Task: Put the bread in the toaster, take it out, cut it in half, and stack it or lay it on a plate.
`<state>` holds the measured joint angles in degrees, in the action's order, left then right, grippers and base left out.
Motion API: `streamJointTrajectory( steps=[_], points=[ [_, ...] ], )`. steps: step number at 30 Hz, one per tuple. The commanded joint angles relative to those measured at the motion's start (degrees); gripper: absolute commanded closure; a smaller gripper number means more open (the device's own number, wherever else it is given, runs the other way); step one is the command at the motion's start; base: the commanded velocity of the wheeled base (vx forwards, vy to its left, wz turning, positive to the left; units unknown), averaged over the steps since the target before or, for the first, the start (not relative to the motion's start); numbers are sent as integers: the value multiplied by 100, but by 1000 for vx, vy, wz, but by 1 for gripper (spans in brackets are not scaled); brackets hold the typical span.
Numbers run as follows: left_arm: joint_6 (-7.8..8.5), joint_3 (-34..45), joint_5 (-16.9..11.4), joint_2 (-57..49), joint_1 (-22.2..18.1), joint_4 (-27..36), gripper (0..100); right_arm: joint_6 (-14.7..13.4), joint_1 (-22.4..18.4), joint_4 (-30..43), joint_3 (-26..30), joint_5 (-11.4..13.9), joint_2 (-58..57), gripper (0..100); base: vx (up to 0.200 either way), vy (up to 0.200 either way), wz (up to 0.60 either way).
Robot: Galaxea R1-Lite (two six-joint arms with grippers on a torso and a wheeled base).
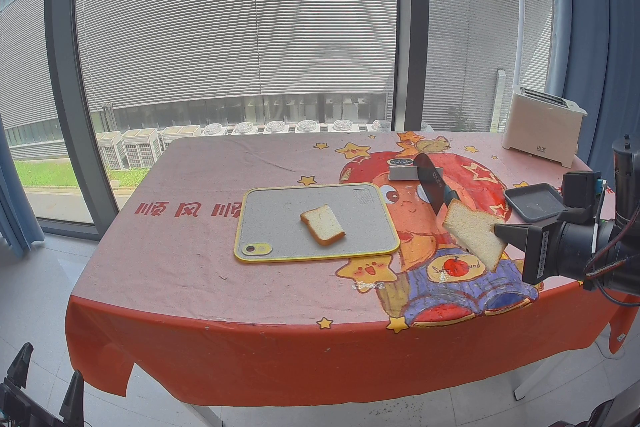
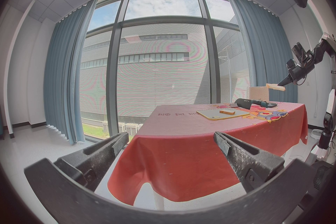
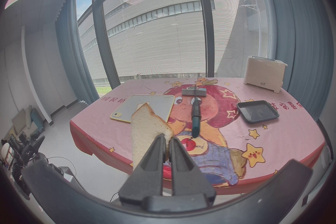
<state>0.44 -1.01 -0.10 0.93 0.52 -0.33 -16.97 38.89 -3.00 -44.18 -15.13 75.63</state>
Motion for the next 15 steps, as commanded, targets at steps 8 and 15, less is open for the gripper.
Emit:
streamJointTrajectory(
  steps=[8,15],
  points=[
    [18,101,10,-93,0,-2,0,-8,-13,-8,-21,1,48,100,0,-200,0],
    [0,101,10,-93,0,-2,0,-8,-22,-8,-12,-8,39,100,0,-200,0]
  ],
)
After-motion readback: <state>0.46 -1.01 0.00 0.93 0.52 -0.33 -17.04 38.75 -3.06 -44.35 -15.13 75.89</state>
